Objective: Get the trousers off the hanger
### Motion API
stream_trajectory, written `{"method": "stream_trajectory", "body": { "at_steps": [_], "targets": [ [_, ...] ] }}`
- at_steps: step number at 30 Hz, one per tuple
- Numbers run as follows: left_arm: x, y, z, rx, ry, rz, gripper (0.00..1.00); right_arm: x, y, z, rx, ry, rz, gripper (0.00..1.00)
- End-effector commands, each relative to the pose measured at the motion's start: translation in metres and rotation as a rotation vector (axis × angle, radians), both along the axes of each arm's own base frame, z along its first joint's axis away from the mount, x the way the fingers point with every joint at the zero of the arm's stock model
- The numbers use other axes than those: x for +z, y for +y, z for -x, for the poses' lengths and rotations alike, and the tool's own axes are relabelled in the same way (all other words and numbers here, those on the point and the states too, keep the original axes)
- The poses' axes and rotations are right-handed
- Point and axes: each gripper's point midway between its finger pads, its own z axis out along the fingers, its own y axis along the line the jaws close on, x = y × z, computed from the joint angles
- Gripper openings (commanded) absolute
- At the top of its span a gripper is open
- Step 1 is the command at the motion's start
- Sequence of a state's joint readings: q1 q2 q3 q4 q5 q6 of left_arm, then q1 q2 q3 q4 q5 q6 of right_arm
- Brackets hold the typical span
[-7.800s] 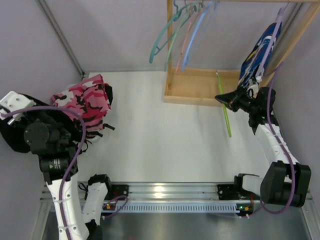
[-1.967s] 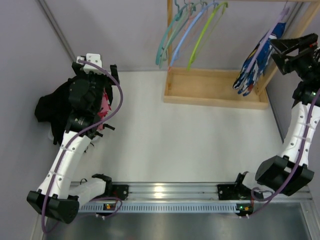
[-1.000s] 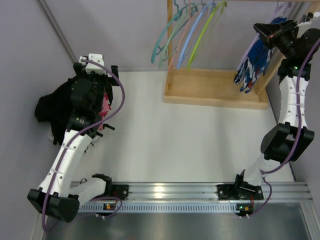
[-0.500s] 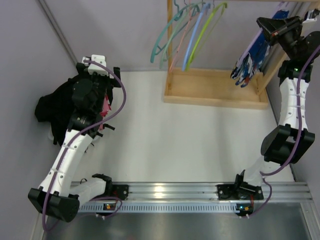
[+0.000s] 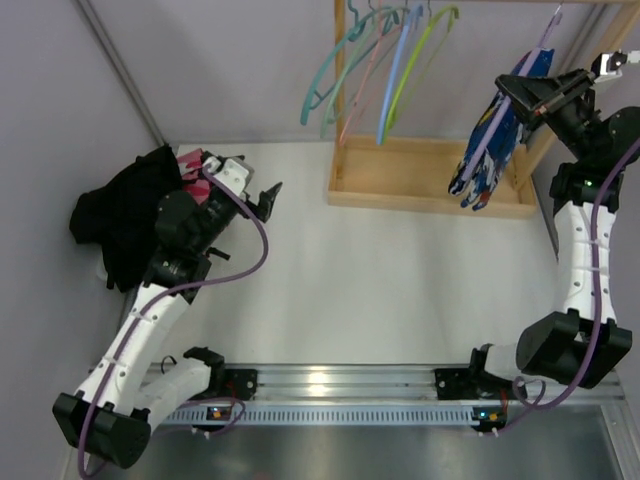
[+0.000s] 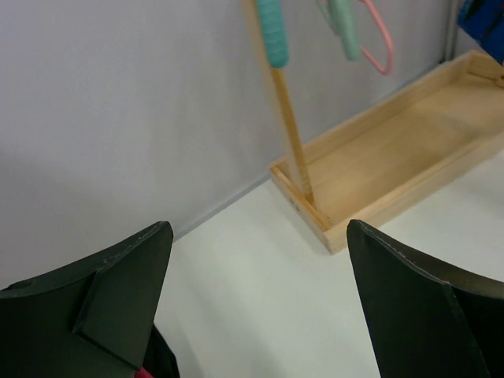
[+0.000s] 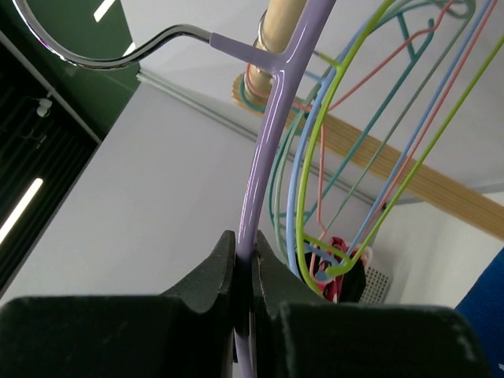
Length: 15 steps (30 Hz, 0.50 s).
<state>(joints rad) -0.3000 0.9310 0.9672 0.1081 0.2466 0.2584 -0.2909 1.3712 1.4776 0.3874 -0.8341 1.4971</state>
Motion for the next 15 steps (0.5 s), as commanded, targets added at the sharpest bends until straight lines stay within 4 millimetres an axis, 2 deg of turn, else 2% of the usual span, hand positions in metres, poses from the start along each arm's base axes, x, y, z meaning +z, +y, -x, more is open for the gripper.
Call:
{"method": "stream_trajectory", "body": {
  "at_steps": [1, 3, 4, 5, 8, 9, 10, 11, 14, 15],
  "targets": [
    [-0.004, -0.032, 0.019, -0.157, -0.076, -0.070, 0.99, 0.044, 0.031, 0.070, 0.063, -0.270, 0.124, 0.00],
    [-0.017, -0.047, 0.020, -0.180, -0.067, -0.098, 0.99, 0.036, 0.037, 0.077, 0.092, -0.249, 0.123, 0.00],
    [-0.014, -0.052, 0.020, -0.179, -0.088, -0.087, 0.99, 0.030, 0.042, 0.083, 0.116, -0.237, 0.127, 0.00],
    [-0.029, -0.059, 0.019, -0.187, -0.070, -0.097, 0.98, 0.028, 0.046, 0.087, 0.131, -0.232, 0.124, 0.00],
    [-0.042, -0.087, 0.026, -0.212, -0.102, -0.104, 0.96, 0.019, 0.057, 0.096, 0.183, -0.220, 0.126, 0.00],
    [-0.050, -0.108, 0.035, -0.259, -0.105, -0.119, 0.96, 0.018, 0.060, 0.098, 0.199, -0.217, 0.127, 0.00],
    [-0.055, -0.114, 0.035, -0.251, -0.103, -0.121, 0.95, 0.017, 0.067, 0.105, 0.235, -0.218, 0.132, 0.00],
    [-0.062, -0.133, 0.044, -0.290, -0.117, -0.118, 0.95, 0.016, 0.070, 0.107, 0.251, -0.217, 0.137, 0.00],
    [-0.078, -0.152, 0.049, -0.254, -0.142, -0.120, 0.95, 0.014, 0.078, 0.118, 0.289, -0.214, 0.139, 0.00],
    [-0.079, -0.174, 0.059, -0.286, -0.170, -0.096, 0.95, 0.013, 0.080, 0.119, 0.298, -0.207, 0.136, 0.00]
  ]
}}
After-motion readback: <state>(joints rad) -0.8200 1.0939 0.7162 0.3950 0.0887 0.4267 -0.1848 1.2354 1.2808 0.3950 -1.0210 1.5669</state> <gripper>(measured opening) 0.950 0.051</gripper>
